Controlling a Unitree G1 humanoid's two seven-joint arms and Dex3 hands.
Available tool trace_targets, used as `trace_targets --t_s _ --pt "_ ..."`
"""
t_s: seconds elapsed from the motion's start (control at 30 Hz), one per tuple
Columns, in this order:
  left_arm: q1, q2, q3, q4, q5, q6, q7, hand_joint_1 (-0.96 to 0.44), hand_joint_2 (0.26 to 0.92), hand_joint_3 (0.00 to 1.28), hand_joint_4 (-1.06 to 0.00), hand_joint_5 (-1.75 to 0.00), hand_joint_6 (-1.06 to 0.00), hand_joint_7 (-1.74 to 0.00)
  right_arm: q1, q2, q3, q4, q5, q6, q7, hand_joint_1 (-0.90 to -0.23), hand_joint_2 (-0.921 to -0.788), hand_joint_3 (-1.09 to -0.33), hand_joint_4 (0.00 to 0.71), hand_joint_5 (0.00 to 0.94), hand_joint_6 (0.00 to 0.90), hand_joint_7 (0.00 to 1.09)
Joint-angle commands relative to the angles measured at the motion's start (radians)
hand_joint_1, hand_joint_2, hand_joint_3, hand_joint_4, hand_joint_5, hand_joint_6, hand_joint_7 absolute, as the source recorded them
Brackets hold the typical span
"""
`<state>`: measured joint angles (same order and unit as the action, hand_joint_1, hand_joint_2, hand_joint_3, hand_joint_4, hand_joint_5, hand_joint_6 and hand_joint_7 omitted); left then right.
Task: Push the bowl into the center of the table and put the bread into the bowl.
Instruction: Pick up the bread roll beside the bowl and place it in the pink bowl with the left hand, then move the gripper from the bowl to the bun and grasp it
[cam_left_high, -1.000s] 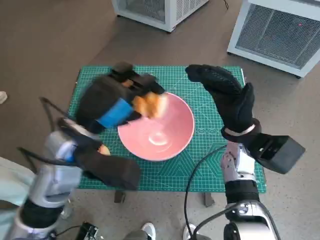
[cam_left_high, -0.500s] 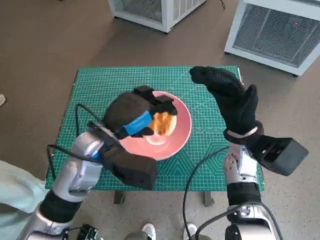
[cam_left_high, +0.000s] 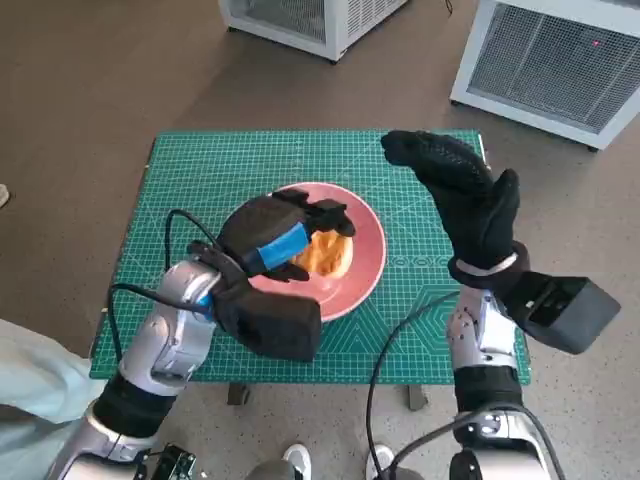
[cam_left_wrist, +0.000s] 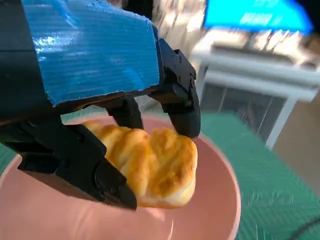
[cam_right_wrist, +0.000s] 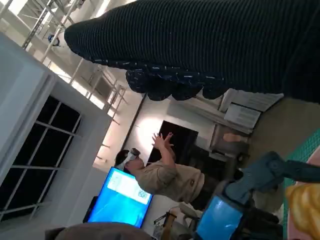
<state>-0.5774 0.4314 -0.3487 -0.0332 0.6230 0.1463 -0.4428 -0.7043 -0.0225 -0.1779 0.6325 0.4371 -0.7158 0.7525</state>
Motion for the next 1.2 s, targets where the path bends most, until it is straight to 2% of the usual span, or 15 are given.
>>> trace_targets --t_s 0.03,0.3,0.43,0.73,1.2 --pt "0.009 0.005 0.017 -0.076 -0.014 0.067 -0.070 -0.09 0.772 0.04 -0.10 -0.03 -0.26 -0.10 0.028 0.003 0.001 0.002 -0.005 0.016 -0.013 -0.712 -0.921 -0.739 0.188 0.004 -0.001 0.62" --pt "0.033 0.029 0.050 -0.159 -0.014 0.081 -0.091 -0.19 0.772 0.03 -0.09 0.00 -0.26 -0.05 0.028 0.004 0.006 0.004 -0.012 0.016 -0.022 -0.712 -0.921 -0.739 0.188 0.004 -0.001 0.63" --pt "0.044 0.044 0.089 -0.227 -0.046 0.115 -0.140 -0.20 0.769 0.02 -0.09 0.00 -0.26 -0.04 0.031 0.005 0.007 -0.002 -0.010 0.020 -0.023 -0.713 -0.921 -0.737 0.188 0.004 -0.001 0.62" --pt "0.077 0.118 0.212 -0.416 -0.148 0.199 -0.254 -0.19 0.765 0.01 -0.06 0.00 -0.24 -0.02 0.034 0.008 0.007 -0.001 -0.005 0.020 -0.017 -0.714 -0.921 -0.728 0.188 0.003 -0.001 0.62" --pt "0.215 0.252 0.425 -0.666 -0.222 0.367 -0.328 -0.15 0.763 0.00 -0.06 0.00 -0.24 -0.02 0.036 0.015 0.010 -0.003 0.002 0.018 -0.008 -0.709 -0.921 -0.726 0.188 0.003 -0.001 0.62"
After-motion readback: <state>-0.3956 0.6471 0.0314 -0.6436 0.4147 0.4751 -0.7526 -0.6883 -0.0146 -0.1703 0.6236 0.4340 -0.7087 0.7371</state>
